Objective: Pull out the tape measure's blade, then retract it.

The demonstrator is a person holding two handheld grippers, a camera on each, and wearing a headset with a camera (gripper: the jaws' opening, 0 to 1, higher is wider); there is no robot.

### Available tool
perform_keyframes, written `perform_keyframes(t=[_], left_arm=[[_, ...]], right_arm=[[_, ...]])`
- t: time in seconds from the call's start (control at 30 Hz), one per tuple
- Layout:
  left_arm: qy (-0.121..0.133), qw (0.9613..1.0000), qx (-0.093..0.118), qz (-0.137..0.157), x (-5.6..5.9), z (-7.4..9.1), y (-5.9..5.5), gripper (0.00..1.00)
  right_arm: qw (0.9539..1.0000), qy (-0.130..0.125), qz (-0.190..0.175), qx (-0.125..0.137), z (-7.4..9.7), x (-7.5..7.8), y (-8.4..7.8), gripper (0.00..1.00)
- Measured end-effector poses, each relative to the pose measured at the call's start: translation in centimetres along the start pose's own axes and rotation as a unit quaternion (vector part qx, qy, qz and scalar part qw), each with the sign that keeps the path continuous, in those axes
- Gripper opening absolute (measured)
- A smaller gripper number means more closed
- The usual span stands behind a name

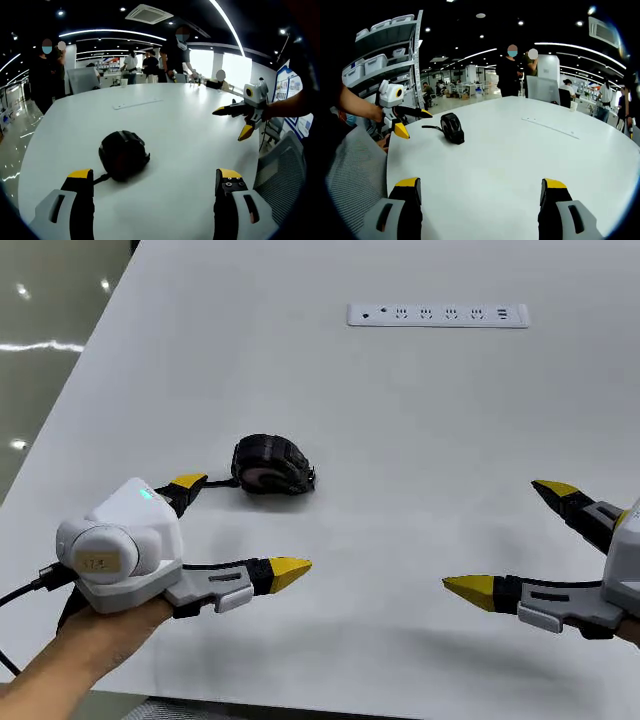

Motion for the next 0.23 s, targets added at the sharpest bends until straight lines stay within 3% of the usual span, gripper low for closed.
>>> perform_keyframes(t=[0.23], left_arm=[[0.003,1.0,0.001,0.003,-0.09,0.05,-0.04,0.99]], right_arm=[[1.0,-0.001,-0.005,0.003,-0.14,0.13,0.15,0.99]])
Point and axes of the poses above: the centre of the closed fingertips' face, and the gripper's own axes: z roughly backward along the fingers, x roughly to its right, y roughly out of its top, the point moved 2 cm from there along z, roughly backward along the fingers, and after that the axes turned 8 degrees about x, right-handed, at the moved point
